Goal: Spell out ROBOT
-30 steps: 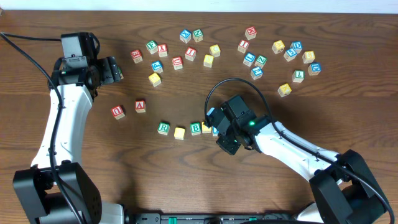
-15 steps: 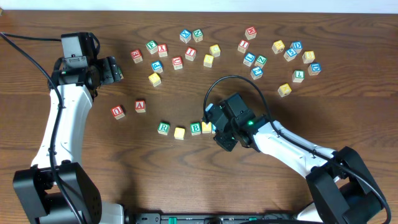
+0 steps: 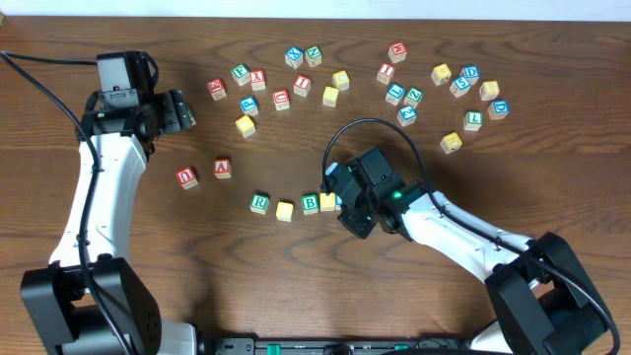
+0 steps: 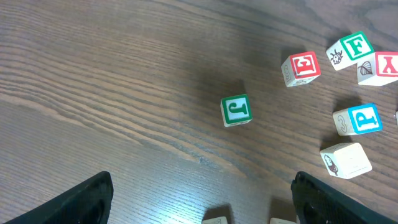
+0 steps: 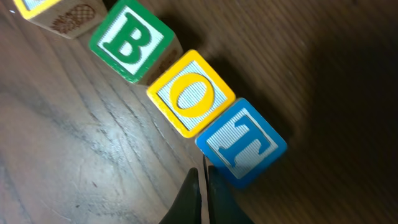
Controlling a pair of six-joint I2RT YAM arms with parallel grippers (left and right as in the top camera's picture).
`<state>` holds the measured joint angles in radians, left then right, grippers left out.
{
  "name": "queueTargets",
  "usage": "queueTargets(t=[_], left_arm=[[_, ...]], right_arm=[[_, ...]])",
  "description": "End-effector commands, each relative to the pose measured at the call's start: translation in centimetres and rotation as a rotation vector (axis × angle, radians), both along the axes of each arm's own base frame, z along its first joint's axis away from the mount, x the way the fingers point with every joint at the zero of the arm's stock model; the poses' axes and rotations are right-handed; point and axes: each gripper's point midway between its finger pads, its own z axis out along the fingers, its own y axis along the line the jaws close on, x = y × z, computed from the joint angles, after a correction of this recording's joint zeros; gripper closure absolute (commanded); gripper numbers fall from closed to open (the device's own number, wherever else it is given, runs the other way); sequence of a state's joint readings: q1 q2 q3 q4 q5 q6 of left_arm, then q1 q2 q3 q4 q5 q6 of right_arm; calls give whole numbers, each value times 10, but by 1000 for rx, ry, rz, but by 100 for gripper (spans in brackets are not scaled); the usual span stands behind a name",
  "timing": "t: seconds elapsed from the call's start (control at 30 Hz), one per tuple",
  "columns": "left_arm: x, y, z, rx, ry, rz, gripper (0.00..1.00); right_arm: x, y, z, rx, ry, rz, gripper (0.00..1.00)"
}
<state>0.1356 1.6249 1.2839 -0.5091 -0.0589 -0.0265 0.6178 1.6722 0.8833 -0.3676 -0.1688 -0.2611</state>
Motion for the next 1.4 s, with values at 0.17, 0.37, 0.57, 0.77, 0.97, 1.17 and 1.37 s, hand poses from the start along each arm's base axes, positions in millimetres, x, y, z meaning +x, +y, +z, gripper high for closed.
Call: queueTargets(t=[0.17,0.37,0.57,0.77,0.97,1.17,1.37], left_arm=[[-2,3,8,8,-18,13,10],[-2,3,8,8,-19,13,10],[-2,3,8,7,-18,12,10],[-2,3,8,7,-18,12,10],[-2,3,8,7,-18,12,9],[-2,3,8,8,-19,12,10],[-2,3,8,8,-19,12,10]], right_arm=[[17,-3,47,7,-146,-11,99],[14,-11,23,-48,-96,-22,99],[31,-20,0,-84,-96,-65,99],[40,-29,-1,-68,-91,-99,99],[40,-28,-1,-66,-94,-97,99],[40,-18,3,-21,-104,-48,99],[37,-15,2,-17,-105,6,99]])
